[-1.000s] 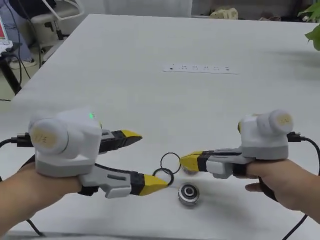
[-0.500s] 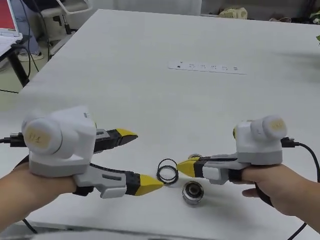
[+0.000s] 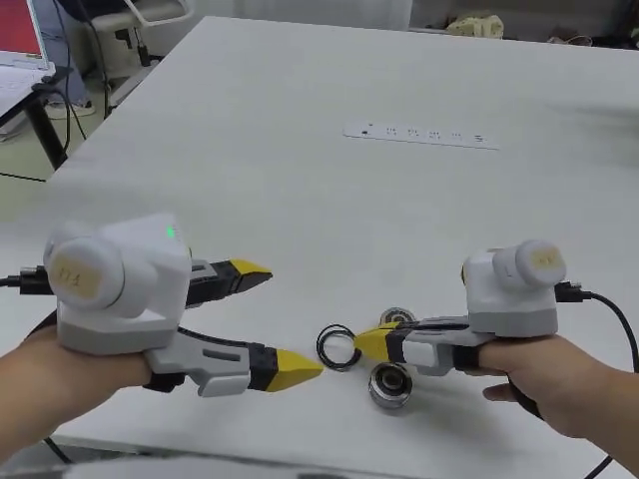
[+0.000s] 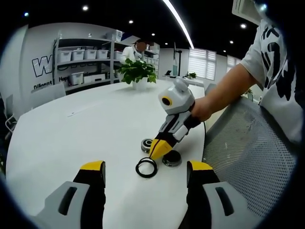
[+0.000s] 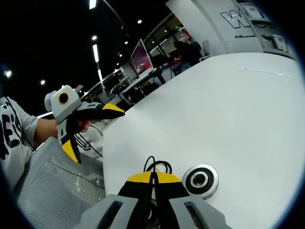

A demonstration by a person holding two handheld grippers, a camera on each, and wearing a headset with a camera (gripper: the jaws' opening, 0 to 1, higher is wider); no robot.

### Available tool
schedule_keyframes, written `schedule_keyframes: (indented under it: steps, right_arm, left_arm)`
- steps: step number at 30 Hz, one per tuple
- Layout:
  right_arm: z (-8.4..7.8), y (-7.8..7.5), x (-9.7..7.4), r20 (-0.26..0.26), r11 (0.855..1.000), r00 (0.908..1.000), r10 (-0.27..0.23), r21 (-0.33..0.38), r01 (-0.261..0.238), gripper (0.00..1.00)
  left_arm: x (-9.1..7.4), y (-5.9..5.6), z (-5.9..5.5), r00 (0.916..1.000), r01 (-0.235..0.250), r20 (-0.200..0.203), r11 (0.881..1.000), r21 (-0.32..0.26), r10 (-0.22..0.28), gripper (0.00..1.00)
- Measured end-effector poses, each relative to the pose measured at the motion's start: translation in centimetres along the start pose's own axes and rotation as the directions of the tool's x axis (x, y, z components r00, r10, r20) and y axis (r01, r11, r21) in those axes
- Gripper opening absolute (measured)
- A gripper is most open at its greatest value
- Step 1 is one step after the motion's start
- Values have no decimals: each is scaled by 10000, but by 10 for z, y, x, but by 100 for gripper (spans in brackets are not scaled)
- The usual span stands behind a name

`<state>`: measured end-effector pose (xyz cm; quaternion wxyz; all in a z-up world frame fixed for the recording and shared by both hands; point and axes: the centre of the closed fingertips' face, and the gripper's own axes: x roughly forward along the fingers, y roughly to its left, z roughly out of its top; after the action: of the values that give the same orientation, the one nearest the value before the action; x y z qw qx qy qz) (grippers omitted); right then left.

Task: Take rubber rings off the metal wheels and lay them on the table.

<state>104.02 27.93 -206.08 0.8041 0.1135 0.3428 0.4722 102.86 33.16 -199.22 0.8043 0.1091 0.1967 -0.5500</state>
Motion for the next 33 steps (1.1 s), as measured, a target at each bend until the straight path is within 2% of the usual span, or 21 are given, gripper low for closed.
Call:
schedule_keyframes:
  steps: [22,33]
  right_arm:
    - [-1,-8,-2,-7,9986,9988,-481,-212,481,3]
    - [13,-3,-9,302,9977,9987,-418,-524,434,7]
  left_arm:
    - [5,-4,-4,9995,182,-255,9998,7,-182,66]
    - [5,-4,0,9995,193,-233,9998,-7,-193,66]
